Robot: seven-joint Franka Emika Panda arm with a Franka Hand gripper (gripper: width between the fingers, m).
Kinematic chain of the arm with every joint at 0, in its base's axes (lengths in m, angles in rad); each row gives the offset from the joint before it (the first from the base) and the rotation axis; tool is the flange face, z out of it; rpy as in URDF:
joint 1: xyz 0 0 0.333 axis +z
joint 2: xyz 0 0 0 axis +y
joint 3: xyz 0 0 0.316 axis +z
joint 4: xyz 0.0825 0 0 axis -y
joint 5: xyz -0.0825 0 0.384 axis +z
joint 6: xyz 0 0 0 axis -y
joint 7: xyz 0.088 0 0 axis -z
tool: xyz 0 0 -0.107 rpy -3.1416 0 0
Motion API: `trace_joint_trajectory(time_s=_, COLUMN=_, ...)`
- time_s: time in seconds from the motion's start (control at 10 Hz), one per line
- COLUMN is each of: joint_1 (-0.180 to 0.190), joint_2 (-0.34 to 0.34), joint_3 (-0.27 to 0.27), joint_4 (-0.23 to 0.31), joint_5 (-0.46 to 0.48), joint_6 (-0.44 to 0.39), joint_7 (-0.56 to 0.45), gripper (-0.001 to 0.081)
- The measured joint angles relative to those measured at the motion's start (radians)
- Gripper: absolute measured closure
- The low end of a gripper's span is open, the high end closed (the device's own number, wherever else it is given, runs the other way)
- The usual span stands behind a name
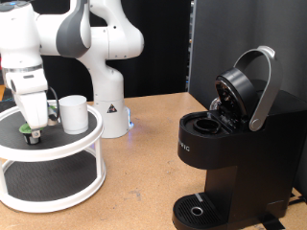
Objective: Make a cup of coffee with the keurig machine
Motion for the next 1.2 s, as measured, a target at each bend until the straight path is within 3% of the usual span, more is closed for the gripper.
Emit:
trace_joint_trajectory(time_s=0.2, joint_1=-0.002, joint_2=-0.002, joint_3=0.000, joint_4=0.005, joint_5=0.002, joint_6=-0.009, joint_7=0.000, gripper=0.0333)
trace_joint_trajectory(time_s=0.7, joint_1=-0.003, joint_2=-0.075, joint_3=-0.010, joint_4=0.123, joint_5=0.039, joint_6=-0.243, joint_7=-0.045, gripper=0.0333)
trace_joint_trajectory(time_s=0.9, joint_1=-0.003, joint_2=-0.087, joint_3=-0.013, joint_4=0.134, joint_5=0.039, joint_6=-0.276, joint_7=-0.052, gripper=0.0333)
trace_joint_trajectory(time_s=1.2, joint_1=0.028, joint_2=-0.102, joint_3=-0.005, joint_4=0.148, joint_5=0.163, joint_6=-0.342, joint_7=-0.046, gripper=0.0333)
